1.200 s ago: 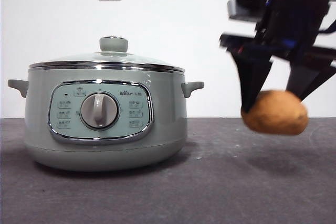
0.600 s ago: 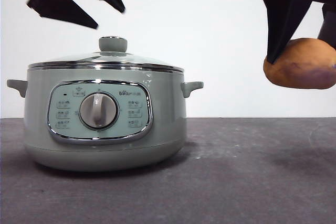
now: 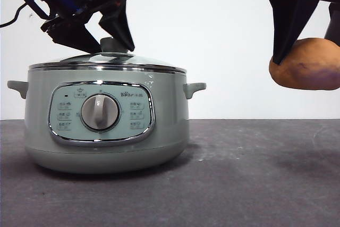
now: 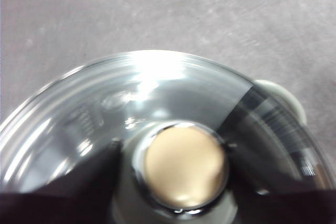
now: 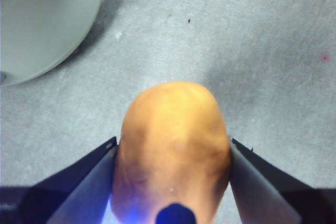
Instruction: Pick up the potato,open the lid,put the potato in the pot,close the lid
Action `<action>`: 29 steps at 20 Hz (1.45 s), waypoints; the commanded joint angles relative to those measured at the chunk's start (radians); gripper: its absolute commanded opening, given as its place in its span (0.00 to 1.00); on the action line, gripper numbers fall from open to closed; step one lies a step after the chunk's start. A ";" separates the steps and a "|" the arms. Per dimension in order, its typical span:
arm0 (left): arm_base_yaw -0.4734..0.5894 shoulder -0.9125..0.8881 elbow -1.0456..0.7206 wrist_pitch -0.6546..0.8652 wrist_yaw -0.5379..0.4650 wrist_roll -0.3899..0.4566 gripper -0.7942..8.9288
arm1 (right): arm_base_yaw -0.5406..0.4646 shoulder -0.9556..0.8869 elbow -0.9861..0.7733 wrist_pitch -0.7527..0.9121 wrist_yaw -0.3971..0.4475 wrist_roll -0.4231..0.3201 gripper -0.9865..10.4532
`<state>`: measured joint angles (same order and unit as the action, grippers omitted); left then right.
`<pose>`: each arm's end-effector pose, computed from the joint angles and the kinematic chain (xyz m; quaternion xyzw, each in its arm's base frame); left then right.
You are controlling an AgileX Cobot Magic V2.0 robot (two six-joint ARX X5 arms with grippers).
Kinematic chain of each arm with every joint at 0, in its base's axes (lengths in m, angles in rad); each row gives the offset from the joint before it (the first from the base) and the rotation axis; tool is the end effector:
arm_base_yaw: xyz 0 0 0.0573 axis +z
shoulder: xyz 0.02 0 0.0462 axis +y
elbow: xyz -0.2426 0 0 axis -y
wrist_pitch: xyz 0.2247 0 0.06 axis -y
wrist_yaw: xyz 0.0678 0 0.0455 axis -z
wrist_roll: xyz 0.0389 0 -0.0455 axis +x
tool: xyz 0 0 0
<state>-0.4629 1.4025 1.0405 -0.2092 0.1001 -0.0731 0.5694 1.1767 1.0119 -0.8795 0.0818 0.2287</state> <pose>0.2670 -0.1376 0.2616 0.0171 0.2867 -0.2562 0.9230 0.1802 0.1116 0.2577 -0.0625 0.4933 0.1539 0.8538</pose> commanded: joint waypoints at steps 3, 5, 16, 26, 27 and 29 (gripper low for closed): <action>-0.003 0.004 0.000 -0.003 0.005 0.023 0.07 | 0.001 -0.003 0.001 0.002 0.003 0.010 0.09; -0.004 0.004 0.001 0.008 0.005 0.022 0.07 | 0.001 -0.004 0.001 0.003 0.003 0.010 0.09; -0.002 -0.285 0.016 0.001 -0.024 0.026 0.07 | 0.002 -0.004 0.001 0.101 -0.005 0.009 0.09; -0.003 -0.762 0.016 -0.317 -0.289 0.078 0.07 | 0.054 0.097 0.091 0.381 -0.215 -0.035 0.08; -0.003 -0.804 0.016 -0.342 -0.301 0.077 0.07 | 0.069 0.141 0.135 0.380 -0.215 -0.053 0.08; -0.003 -0.866 0.016 -0.382 -0.311 0.077 0.07 | 0.102 0.240 0.232 0.375 -0.215 -0.079 0.08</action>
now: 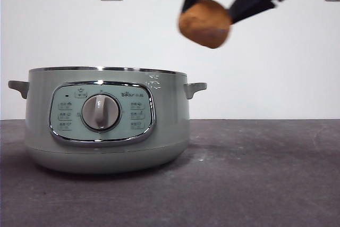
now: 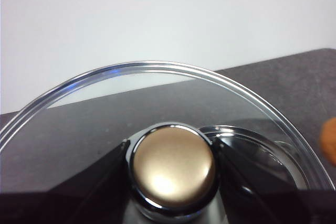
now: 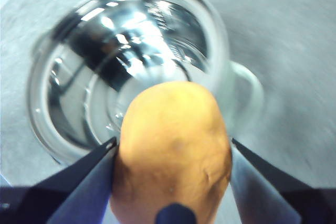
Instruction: Pick up the potato,open the lid,put the potato in the pot,close the lid
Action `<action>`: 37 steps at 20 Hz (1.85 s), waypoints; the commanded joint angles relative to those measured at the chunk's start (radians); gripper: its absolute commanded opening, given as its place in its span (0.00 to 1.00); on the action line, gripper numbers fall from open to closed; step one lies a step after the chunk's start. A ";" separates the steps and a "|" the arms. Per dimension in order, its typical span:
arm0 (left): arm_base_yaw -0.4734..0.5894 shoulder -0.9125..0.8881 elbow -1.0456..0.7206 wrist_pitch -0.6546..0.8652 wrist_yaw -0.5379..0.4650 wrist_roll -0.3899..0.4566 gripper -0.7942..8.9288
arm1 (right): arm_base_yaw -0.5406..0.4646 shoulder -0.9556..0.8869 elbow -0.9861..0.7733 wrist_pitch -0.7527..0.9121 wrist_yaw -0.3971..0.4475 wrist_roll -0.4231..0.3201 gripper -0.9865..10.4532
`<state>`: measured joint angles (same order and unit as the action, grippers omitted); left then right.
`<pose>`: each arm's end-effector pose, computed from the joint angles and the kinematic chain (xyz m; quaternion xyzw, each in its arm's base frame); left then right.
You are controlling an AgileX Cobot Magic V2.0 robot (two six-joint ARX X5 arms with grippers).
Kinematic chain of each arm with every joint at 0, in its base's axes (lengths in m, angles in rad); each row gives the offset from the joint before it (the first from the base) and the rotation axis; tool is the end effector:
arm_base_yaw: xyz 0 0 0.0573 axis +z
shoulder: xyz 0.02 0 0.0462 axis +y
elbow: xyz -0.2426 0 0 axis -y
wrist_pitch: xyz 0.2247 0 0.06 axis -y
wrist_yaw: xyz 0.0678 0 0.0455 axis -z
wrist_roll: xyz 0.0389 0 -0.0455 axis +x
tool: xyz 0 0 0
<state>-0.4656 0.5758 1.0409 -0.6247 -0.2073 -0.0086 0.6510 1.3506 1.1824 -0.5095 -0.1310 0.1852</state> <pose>0.0884 -0.0355 0.3732 0.0221 0.0758 -0.1281 0.9886 0.2208 0.1746 0.2951 -0.0045 0.3531 0.3282 0.8761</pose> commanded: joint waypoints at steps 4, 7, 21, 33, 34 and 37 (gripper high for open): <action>0.000 -0.097 0.015 -0.020 -0.005 0.010 0.07 | 0.076 0.291 0.283 -0.024 -0.002 -0.097 0.08; 0.000 -0.097 0.015 -0.054 -0.006 0.010 0.07 | 0.113 0.466 0.457 -0.080 0.004 -0.153 0.08; 0.000 -0.096 0.015 -0.100 -0.029 0.010 0.07 | 0.175 0.793 0.595 -0.100 0.137 -0.315 0.20; 0.000 -0.085 0.015 -0.094 -0.029 0.010 0.07 | 0.174 0.698 0.595 -0.141 0.138 -0.280 0.45; 0.000 -0.072 0.015 -0.087 -0.029 0.010 0.07 | 0.174 0.663 0.595 -0.166 0.138 -0.280 0.44; 0.000 0.026 0.015 -0.037 -0.029 0.010 0.07 | 0.161 0.505 0.595 -0.280 0.141 -0.279 0.44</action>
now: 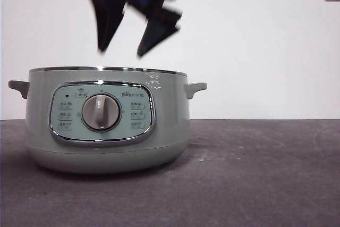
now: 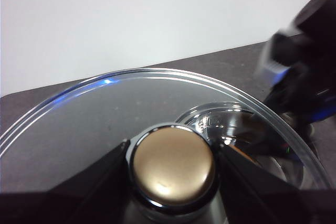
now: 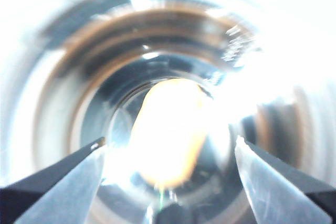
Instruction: Pick up the potato,open the lid,put the potato in the pot,close the lid
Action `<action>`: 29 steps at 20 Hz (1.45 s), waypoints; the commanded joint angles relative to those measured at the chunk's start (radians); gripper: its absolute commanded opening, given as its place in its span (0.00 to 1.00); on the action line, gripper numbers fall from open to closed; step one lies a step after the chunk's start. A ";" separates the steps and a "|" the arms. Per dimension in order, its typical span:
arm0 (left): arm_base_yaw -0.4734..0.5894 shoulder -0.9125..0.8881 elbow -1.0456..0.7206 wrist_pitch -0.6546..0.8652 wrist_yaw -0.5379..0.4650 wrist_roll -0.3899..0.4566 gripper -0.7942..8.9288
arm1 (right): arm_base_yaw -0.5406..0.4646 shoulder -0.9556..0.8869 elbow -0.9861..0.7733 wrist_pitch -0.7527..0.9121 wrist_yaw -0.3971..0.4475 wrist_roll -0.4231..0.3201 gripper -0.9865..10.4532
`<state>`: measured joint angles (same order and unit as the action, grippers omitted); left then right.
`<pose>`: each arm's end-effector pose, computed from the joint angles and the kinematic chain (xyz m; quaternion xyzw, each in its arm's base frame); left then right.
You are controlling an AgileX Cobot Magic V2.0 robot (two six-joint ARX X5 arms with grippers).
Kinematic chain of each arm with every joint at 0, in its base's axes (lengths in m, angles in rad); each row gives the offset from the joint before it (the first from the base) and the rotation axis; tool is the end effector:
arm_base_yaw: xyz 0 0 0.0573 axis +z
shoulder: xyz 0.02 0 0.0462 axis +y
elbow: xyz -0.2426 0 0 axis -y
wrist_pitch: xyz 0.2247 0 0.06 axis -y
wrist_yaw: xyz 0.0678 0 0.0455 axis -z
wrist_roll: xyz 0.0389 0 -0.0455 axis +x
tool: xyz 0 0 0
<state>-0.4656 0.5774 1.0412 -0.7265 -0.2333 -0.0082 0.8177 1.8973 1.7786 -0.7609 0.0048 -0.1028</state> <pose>0.0870 -0.0337 0.3627 0.0408 0.1235 -0.1144 0.9849 0.2710 0.2888 0.2840 -0.2127 0.3714 0.3773 0.8213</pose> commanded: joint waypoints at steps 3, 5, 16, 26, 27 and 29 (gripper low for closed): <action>0.000 0.195 0.014 0.156 0.008 0.010 0.07 | -0.029 -0.216 -0.001 -0.138 0.006 0.026 0.44; 0.000 0.349 0.015 0.255 0.095 0.009 0.07 | -0.044 -0.325 -0.001 -0.210 0.008 0.039 0.44; -0.004 0.756 0.015 0.579 0.303 -0.079 0.07 | -0.047 -0.522 -0.001 -0.397 0.030 0.061 0.44; -0.008 0.771 0.014 0.580 0.313 -0.079 0.07 | -0.047 -0.524 -0.001 -0.400 0.030 0.061 0.44; -0.008 0.773 0.014 0.575 0.313 -0.079 0.07 | -0.047 -0.524 -0.001 -0.400 0.029 0.061 0.44; -0.011 0.781 0.014 0.575 0.313 -0.079 0.07 | -0.047 -0.524 -0.001 -0.400 0.029 0.061 0.44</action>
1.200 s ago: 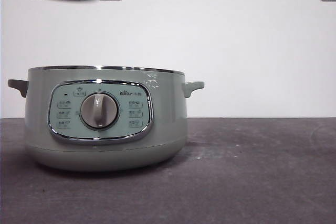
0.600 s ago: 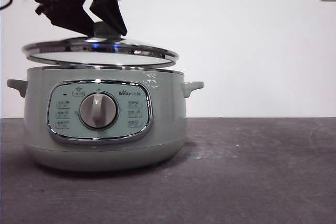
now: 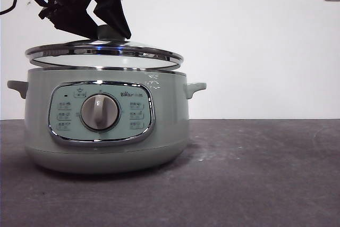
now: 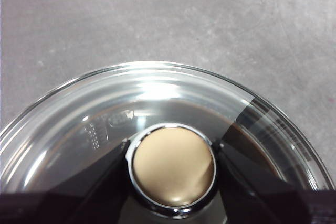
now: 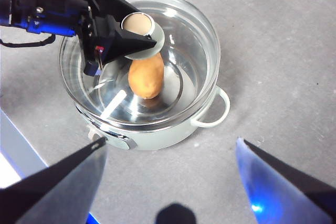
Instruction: Pick up the potato,open the lid,put the potato in the pot,close the lid
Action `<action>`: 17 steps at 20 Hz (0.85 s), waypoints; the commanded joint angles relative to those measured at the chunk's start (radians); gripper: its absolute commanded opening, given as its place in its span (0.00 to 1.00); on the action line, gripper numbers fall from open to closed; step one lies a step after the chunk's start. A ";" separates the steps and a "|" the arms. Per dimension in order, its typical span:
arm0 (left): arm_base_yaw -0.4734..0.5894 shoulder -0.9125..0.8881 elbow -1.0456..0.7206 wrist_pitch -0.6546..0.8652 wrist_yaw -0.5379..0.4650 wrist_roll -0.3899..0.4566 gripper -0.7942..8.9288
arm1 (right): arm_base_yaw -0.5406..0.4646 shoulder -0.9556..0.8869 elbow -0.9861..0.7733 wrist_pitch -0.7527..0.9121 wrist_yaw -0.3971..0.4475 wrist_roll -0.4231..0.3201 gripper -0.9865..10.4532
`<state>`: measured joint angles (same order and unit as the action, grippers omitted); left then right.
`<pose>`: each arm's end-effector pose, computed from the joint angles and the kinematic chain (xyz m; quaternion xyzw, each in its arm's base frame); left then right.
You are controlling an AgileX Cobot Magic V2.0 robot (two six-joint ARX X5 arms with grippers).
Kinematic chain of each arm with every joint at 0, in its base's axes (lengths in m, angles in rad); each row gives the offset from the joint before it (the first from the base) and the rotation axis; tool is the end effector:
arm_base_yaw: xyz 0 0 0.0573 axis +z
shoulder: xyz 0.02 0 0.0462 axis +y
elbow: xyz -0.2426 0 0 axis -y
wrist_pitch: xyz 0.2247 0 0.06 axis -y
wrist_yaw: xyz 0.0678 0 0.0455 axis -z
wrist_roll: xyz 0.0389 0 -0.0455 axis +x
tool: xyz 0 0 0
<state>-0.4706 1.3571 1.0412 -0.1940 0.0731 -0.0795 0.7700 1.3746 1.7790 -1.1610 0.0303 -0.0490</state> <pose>0.2606 -0.1358 0.2758 0.0127 0.2574 -0.2498 0.9334 0.1683 0.1615 0.4118 -0.1651 0.3318 0.3441 0.8627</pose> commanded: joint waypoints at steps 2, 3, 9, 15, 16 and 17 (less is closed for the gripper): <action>-0.014 0.019 0.014 0.040 0.006 -0.008 0.07 | 0.001 -0.002 -0.001 0.000 0.004 0.007 0.44; -0.016 0.029 0.014 0.035 0.007 -0.008 0.07 | 0.001 -0.002 -0.001 0.000 0.004 0.007 0.44; -0.023 0.055 0.014 -0.032 -0.009 0.002 0.07 | 0.001 -0.002 -0.001 -0.009 0.003 0.007 0.44; -0.023 0.055 0.014 -0.032 -0.026 0.002 0.22 | 0.001 -0.002 -0.001 -0.031 0.003 0.007 0.44; -0.023 0.055 0.014 -0.026 -0.026 0.002 0.34 | 0.001 -0.002 -0.001 -0.031 0.003 0.007 0.44; -0.023 0.055 0.014 -0.012 -0.026 0.001 0.45 | 0.001 -0.002 -0.001 -0.032 0.003 0.007 0.44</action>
<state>-0.4915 1.4052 1.0534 -0.2226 0.0509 -0.0761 0.7700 1.3746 1.7790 -1.1965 0.0303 -0.0486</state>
